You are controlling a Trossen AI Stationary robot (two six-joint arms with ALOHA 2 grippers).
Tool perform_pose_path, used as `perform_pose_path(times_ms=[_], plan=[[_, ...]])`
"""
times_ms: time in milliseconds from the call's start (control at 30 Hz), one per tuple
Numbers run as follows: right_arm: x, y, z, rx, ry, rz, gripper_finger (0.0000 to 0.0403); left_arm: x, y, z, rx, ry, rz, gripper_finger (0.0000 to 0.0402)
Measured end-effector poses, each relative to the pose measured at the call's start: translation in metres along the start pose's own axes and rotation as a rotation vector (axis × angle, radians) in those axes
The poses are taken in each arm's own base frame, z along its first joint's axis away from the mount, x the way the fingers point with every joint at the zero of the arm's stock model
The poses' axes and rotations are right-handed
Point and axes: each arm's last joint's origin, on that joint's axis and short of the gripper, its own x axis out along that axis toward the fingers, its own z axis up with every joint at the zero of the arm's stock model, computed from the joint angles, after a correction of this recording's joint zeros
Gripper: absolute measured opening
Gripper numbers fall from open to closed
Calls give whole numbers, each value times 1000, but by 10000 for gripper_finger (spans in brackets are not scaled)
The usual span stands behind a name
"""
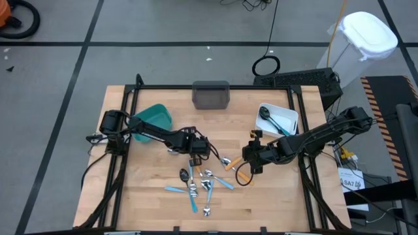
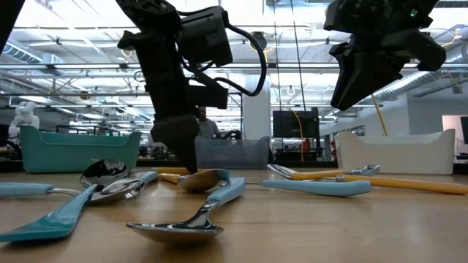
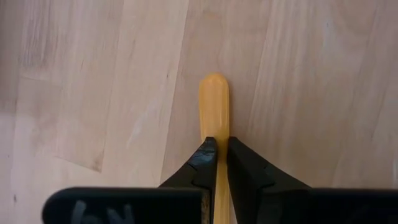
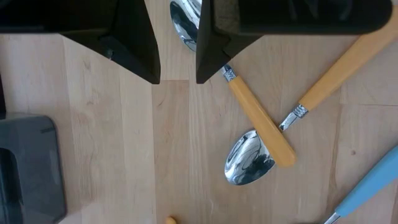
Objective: Sort silverware by color (type)
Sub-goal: Put the yellow spoon into the green bin
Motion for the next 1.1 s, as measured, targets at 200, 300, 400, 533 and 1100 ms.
perform_pose_path(times_ms=[200,300,400,533,1100], plan=[[0,0,0,0,0,0,98,0,0,0,0,0,0,30],[0,0,0,0,0,0,98,0,0,0,2,1,0,30],[0,0,0,0,0,0,98,0,0,0,20,1,-1,27],[0,0,0,0,0,0,98,0,0,0,14,2,-9,13],[0,0,0,-1,2,0,98,-26,7,-1,-126,-17,-31,103]])
